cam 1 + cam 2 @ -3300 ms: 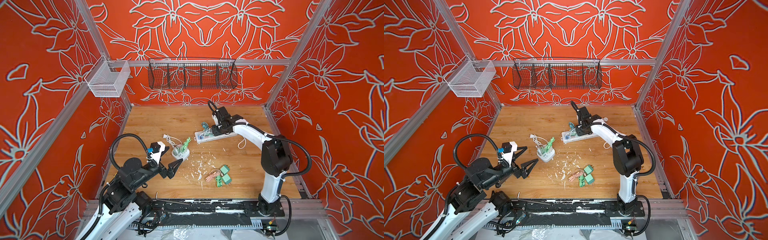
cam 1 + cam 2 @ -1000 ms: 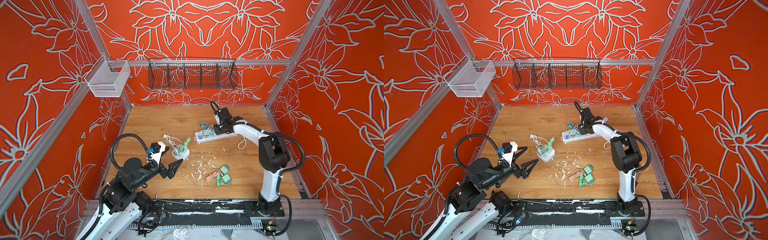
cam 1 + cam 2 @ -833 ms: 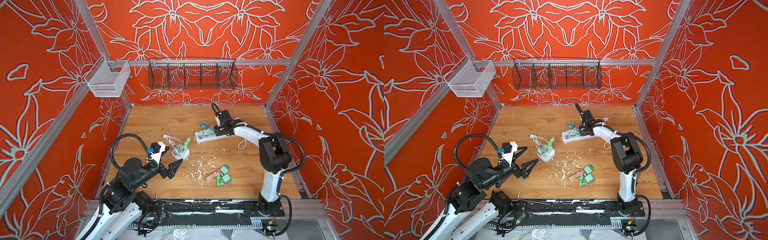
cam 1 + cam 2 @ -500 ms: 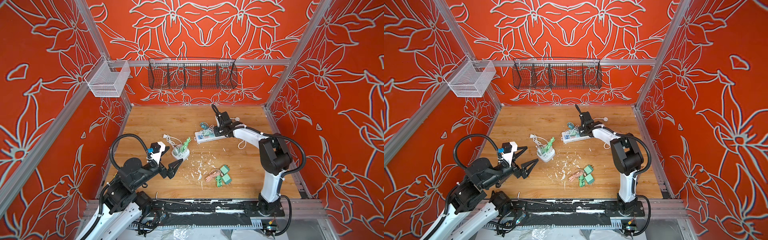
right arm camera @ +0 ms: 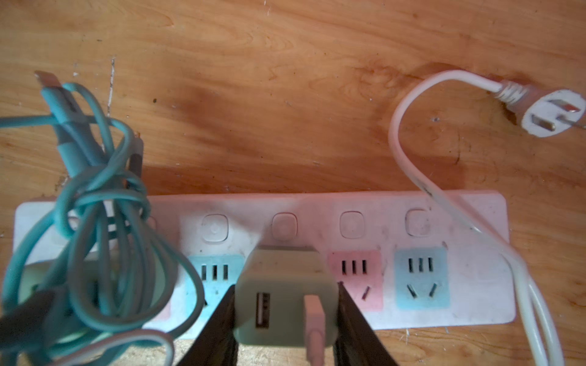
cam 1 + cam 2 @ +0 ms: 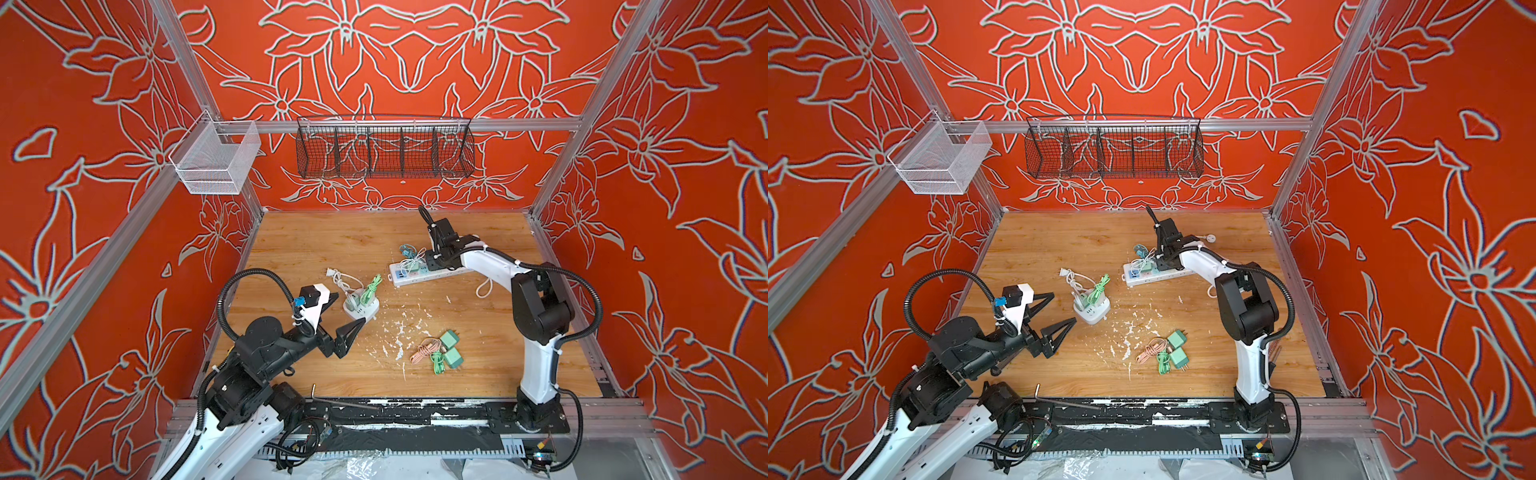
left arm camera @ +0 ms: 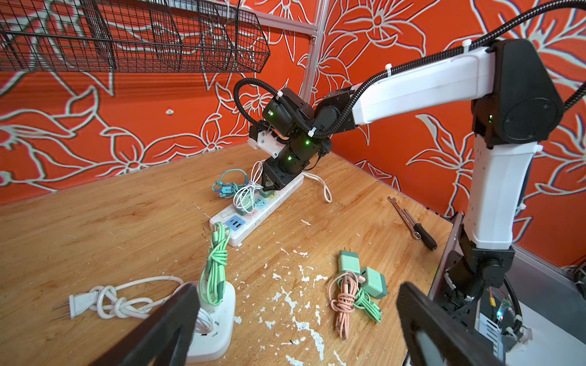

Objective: Insert the plug

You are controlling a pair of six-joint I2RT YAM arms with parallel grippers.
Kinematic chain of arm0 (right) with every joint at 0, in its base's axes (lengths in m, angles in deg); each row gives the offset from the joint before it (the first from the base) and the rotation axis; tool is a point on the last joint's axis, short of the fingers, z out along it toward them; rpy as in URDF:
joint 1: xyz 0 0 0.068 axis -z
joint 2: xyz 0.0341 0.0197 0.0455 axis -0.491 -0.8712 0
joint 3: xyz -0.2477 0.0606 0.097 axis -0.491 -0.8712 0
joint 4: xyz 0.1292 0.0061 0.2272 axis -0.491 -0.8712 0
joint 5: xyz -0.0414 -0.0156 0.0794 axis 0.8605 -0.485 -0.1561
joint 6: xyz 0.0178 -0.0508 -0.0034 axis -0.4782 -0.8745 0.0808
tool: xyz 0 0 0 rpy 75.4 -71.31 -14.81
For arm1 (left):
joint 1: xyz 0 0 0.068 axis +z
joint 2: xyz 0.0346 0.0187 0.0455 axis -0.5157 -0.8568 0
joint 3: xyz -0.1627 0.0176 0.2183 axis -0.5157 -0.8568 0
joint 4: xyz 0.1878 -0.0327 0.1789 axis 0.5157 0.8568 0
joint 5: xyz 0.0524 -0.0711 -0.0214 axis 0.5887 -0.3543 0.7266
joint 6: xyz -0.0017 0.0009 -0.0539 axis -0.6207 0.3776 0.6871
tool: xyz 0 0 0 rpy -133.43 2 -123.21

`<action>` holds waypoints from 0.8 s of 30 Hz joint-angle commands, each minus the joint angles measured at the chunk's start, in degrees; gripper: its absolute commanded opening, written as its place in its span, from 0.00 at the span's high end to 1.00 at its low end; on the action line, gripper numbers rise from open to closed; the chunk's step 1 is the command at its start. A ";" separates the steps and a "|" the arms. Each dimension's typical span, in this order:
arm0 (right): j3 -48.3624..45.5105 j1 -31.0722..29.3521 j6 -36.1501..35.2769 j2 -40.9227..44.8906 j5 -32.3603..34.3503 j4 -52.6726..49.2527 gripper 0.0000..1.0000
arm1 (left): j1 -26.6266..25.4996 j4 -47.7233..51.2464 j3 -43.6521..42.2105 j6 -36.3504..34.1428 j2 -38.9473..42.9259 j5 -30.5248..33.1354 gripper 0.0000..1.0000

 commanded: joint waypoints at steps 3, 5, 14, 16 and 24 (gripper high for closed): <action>-7.65 -2.09 1.00 -7.30 -5.78 -10.91 0.89 | -0.05 -1.66 -0.93 -0.36 0.59 -0.59 0.03; -8.64 -3.36 0.65 -6.29 -6.13 -9.52 0.89 | -0.07 -1.50 -0.75 -0.45 0.25 -0.87 0.03; -10.51 -9.00 5.53 -3.40 -7.23 -6.57 0.90 | -0.05 -1.65 -0.97 -0.36 0.70 -0.89 0.03; -10.51 -10.06 6.64 -2.89 -6.51 -6.57 0.90 | -0.05 -1.71 -0.97 -0.36 0.50 -1.06 0.03; -10.60 -11.37 8.56 -2.99 -7.42 -6.06 0.89 | -0.05 -1.90 -0.97 -0.45 0.47 -1.20 0.03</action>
